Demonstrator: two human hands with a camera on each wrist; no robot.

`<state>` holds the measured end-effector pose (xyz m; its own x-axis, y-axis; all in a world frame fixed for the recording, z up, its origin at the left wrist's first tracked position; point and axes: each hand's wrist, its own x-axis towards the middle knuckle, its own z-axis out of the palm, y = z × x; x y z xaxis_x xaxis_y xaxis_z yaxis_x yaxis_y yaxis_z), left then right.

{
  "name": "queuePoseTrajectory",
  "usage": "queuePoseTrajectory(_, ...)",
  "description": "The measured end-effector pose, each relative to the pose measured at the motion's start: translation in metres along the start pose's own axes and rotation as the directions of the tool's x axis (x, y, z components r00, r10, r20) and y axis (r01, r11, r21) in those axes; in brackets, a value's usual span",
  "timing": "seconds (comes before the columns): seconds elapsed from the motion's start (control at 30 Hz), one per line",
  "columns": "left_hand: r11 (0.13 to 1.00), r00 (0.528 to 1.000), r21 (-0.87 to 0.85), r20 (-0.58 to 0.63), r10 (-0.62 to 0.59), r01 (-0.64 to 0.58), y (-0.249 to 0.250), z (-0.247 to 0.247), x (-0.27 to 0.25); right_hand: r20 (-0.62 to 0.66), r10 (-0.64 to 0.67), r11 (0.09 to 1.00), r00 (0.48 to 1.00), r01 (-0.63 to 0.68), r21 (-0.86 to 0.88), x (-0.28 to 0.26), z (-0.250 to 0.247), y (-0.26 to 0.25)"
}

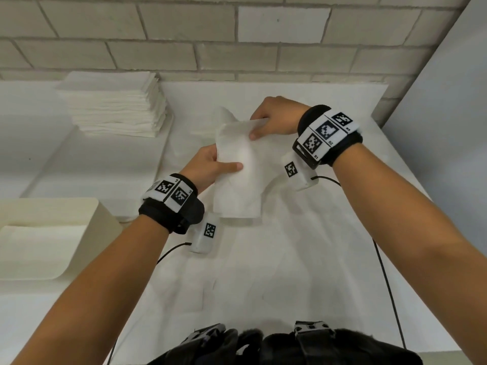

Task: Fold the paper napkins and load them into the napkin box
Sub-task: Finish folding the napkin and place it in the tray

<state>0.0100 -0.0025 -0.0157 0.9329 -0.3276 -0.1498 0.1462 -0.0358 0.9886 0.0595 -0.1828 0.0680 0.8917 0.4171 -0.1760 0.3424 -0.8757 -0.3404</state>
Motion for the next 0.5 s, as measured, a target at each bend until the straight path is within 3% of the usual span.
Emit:
queuePoseTrajectory(0.13,0.994,0.997,-0.108,-0.081,0.004,-0.013,-0.002,-0.008,0.004,-0.275,0.031,0.968,0.961,0.040,0.248,-0.008,-0.012,0.017)
queuePoseTrajectory(0.23,0.972,0.990,-0.228,-0.137,0.019,-0.050,-0.004,-0.015,0.007,-0.463,0.170,0.837,0.870,0.121,0.534,-0.019,-0.018,0.036)
queuePoseTrajectory(0.3,0.947,0.977,-0.308,-0.212,0.021,-0.087,-0.005,-0.018,0.010,-0.527,0.314,0.573,0.790,0.285,0.769,-0.028,-0.016,0.046)
queuePoseTrajectory(0.37,0.910,0.965,-0.390,-0.261,0.036,-0.140,-0.004,-0.019,0.012,-0.426,0.360,0.181,0.830,0.386,0.905,-0.035,-0.008,0.051)
queuePoseTrajectory(0.43,0.876,0.960,-0.443,-0.271,0.069,-0.189,0.000,-0.017,0.014,-0.225,0.323,-0.159,0.919,0.287,0.945,-0.035,0.010,0.051)
queuePoseTrajectory(0.5,0.856,0.963,-0.470,-0.251,0.103,-0.214,0.005,-0.012,0.014,-0.036,0.297,-0.251,0.954,0.115,0.961,-0.029,0.031,0.045)
